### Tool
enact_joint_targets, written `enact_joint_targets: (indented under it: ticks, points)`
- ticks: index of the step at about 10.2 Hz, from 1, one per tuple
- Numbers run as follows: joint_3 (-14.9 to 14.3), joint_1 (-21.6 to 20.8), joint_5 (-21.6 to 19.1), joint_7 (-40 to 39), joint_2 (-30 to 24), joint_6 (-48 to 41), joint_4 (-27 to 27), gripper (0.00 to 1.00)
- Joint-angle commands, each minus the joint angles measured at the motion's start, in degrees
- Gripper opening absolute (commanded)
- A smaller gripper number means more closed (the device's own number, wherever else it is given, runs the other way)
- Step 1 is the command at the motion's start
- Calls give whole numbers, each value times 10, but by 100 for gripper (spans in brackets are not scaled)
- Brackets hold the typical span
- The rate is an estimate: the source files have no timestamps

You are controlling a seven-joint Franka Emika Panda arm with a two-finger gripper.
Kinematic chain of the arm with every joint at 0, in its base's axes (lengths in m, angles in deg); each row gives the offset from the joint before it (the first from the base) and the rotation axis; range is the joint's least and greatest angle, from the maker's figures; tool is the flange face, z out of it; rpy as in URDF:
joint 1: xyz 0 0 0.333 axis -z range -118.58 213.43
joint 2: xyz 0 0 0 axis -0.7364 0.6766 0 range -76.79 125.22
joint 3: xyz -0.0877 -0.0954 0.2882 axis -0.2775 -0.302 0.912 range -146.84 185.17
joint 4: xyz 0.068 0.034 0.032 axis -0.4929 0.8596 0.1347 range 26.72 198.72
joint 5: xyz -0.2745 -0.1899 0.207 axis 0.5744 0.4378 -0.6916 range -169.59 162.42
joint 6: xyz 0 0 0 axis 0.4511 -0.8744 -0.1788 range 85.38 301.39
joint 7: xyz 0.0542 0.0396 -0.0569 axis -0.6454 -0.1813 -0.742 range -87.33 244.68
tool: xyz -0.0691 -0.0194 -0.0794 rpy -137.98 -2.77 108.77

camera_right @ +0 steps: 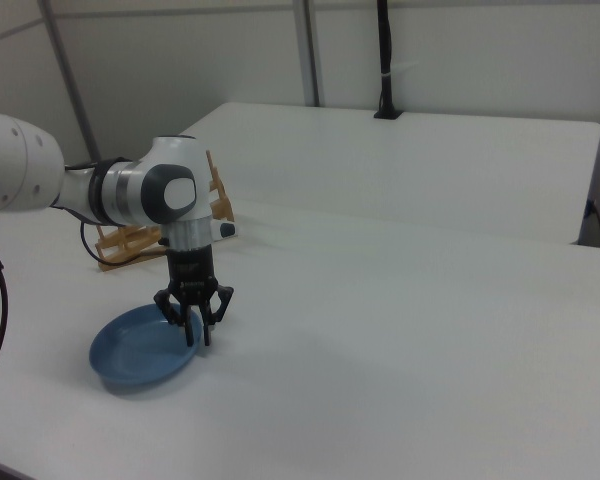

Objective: Place plate in plate rack
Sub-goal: 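Close the gripper on the rim of the blue plate, then lift the plate by its rim, tilting it upright toward the rack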

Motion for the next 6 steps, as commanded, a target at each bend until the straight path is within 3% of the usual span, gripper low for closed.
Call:
enact_joint_targets:
  ticks: [1, 2, 6]
  points:
    - [2, -3, 10, 10, -2, 11, 12, 12]
    - [2, 0, 10, 10, -2, 10, 6, 0]
    - [1, 7, 2, 11, -16, -47, -115, 0]
